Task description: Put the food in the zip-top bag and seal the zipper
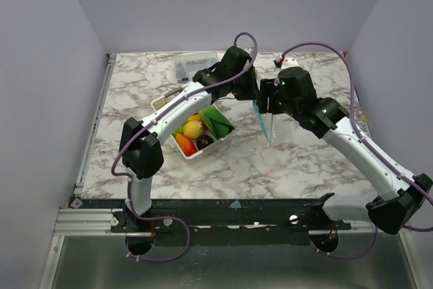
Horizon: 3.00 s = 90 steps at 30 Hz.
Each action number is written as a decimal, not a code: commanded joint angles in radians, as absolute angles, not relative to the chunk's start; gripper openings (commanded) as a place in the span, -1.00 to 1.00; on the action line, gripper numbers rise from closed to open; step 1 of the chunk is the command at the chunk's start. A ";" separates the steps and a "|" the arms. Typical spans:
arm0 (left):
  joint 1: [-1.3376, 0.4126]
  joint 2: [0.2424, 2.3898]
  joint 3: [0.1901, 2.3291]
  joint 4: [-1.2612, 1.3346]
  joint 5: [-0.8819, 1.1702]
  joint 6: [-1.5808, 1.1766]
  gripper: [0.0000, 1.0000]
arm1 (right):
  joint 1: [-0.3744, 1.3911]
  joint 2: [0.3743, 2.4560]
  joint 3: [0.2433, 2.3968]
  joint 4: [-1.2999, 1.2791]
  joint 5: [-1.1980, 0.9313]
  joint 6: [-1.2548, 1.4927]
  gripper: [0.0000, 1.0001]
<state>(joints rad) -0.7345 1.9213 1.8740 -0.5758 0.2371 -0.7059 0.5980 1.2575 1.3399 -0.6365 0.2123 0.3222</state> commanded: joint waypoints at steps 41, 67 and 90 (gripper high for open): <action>-0.489 1.235 1.113 -0.603 0.235 -0.381 0.95 | 0.562 1.333 1.151 -0.596 0.534 0.302 -0.99; -0.487 1.545 1.052 -0.514 0.125 -0.522 -0.36 | 0.561 1.073 0.768 -0.212 0.362 0.254 -0.99; -0.505 1.644 0.965 -0.362 0.148 -0.607 0.32 | 0.563 1.041 0.738 -0.184 0.325 0.254 -0.99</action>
<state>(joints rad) -0.5037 1.6108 0.9886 -0.3908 0.1524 -0.6003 0.5591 1.0542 0.7483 -0.2081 0.3481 0.2607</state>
